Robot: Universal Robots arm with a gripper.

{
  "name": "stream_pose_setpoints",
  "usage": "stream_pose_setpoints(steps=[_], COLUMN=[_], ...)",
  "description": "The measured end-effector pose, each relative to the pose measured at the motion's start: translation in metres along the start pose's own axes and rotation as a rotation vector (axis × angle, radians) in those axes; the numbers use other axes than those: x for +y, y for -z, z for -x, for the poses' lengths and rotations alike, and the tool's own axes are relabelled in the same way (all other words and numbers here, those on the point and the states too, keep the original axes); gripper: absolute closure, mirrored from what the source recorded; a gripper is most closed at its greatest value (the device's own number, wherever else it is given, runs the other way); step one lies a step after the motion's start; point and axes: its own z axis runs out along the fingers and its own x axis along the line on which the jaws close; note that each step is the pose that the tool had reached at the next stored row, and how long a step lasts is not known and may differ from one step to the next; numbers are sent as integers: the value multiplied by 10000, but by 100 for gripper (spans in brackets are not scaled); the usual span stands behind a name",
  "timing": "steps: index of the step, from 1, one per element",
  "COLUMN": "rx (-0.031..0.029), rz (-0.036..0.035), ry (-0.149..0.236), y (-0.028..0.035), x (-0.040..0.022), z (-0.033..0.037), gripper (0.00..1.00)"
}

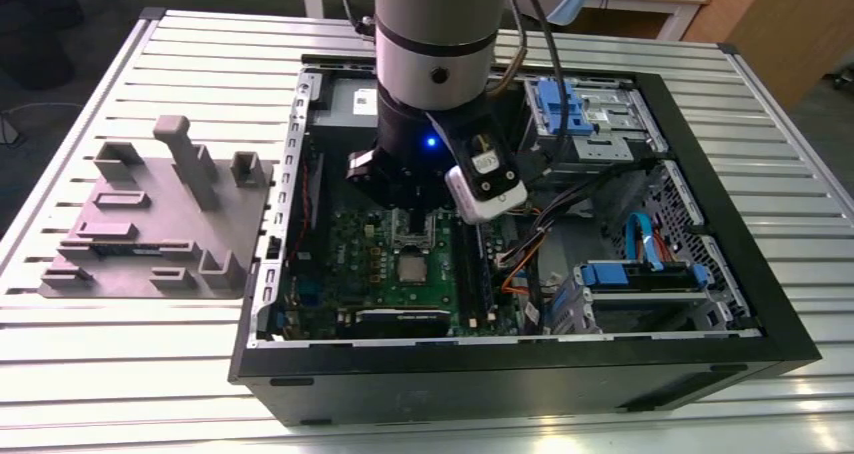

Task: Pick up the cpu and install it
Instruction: 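Close the cpu cover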

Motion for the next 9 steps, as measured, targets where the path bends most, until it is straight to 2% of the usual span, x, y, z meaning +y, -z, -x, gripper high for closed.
stream_pose_setpoints(steps=[3,9], rx=[2,11], rz=[1,12], ry=[66,1152], y=[1,-6], x=[0,-1], z=[0,0], gripper=[90,90])
